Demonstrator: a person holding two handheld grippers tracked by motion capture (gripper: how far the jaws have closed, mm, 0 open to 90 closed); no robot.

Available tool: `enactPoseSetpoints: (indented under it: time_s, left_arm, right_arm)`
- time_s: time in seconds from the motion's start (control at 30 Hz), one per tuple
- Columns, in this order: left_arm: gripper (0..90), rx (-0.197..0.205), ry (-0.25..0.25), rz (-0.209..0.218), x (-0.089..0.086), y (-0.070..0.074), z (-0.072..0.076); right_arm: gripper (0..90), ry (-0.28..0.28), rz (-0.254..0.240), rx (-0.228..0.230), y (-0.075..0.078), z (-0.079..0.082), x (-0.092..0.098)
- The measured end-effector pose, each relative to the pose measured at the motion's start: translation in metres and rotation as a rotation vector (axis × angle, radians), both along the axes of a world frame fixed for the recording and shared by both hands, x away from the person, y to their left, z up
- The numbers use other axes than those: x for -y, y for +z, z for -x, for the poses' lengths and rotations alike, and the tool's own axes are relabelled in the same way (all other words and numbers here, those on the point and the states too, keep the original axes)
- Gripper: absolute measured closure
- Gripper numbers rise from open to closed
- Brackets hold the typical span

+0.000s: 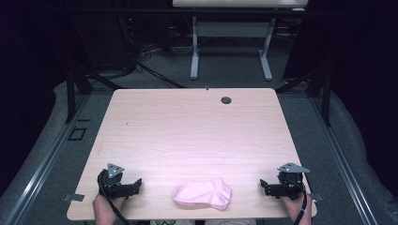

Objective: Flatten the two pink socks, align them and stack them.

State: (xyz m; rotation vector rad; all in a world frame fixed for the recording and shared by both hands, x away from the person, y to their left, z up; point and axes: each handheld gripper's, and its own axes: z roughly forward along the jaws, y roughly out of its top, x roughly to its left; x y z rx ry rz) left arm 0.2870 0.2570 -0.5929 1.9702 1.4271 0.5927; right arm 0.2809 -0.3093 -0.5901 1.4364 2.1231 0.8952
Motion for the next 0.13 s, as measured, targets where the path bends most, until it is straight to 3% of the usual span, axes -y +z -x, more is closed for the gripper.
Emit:
enactPoseSetpoints:
  time_s: [0.13]
  left_arm:
    - [0.0, 0.0, 0.0, 0.001, 0.0, -0.0001, -0.0002]
  right_arm:
    - [0.0, 0.002, 0.0, 0.002, -0.0001, -0.0001, 0.0001]
